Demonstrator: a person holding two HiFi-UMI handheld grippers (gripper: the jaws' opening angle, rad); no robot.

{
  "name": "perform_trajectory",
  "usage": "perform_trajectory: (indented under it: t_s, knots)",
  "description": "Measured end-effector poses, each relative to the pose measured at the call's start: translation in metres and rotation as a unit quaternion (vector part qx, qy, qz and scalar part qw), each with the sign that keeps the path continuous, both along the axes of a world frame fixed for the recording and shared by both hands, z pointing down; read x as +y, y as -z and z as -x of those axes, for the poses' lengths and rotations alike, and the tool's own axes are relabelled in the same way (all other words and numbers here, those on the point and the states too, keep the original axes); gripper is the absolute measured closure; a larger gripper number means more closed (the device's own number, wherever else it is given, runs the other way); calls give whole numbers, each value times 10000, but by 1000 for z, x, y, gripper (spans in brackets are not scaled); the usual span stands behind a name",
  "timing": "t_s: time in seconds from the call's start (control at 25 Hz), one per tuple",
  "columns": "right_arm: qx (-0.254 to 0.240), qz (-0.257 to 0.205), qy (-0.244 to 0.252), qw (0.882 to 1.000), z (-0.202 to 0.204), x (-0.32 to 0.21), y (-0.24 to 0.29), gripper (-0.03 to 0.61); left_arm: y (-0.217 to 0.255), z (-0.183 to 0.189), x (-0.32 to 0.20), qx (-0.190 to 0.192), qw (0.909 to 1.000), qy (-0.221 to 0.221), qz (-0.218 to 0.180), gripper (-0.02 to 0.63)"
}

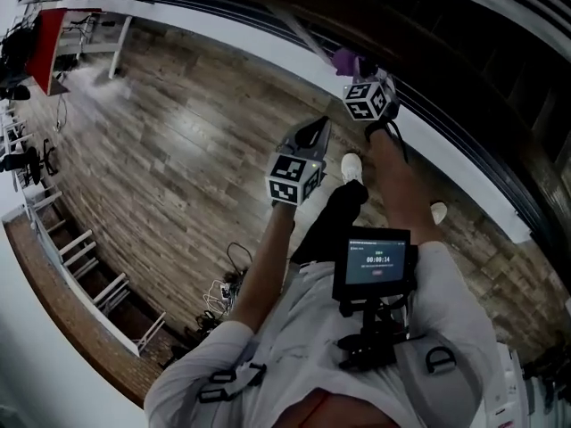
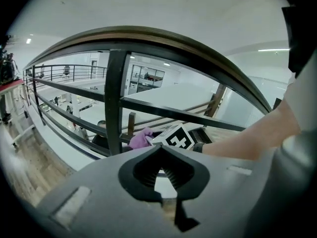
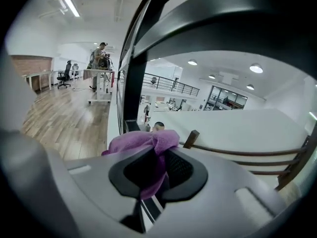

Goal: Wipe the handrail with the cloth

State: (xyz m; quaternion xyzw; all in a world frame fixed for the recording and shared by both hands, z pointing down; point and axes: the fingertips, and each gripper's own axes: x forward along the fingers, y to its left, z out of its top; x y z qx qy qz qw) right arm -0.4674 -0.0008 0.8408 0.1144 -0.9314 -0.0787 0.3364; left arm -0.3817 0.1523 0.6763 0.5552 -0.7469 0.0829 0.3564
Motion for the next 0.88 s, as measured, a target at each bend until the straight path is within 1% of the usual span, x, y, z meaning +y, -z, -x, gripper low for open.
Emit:
perform_trajectory:
  t_s: [0.16,0.36,0.48,0.56,0.76,0.88]
  knots:
    - [-26,85,-235,9997,-47,-27,-2,532,-2,-35,-43,-12,9996,-252,-107,614]
    - [-23,120,-505,9987,-98,-46,0,532,-2,-74,-73,53,9983,-568,-127,614]
    - [-21,131,-642,9978,-134,-62,0,532,-3,-99,-89,53,9976,-680,-152,614]
    - [-4,148,-795,9967,-161,-75,-1,532,-4,-118,-99,70,9968,-780,-150,614]
    - [135,162,-1284,9915,-237,-109,-2,532,-7,-165,-130,180,9926,-1183,-224,614]
    - [159,140,-1460,9891,-278,-127,-2,532,-9,-195,-149,228,9899,-1379,-237,614]
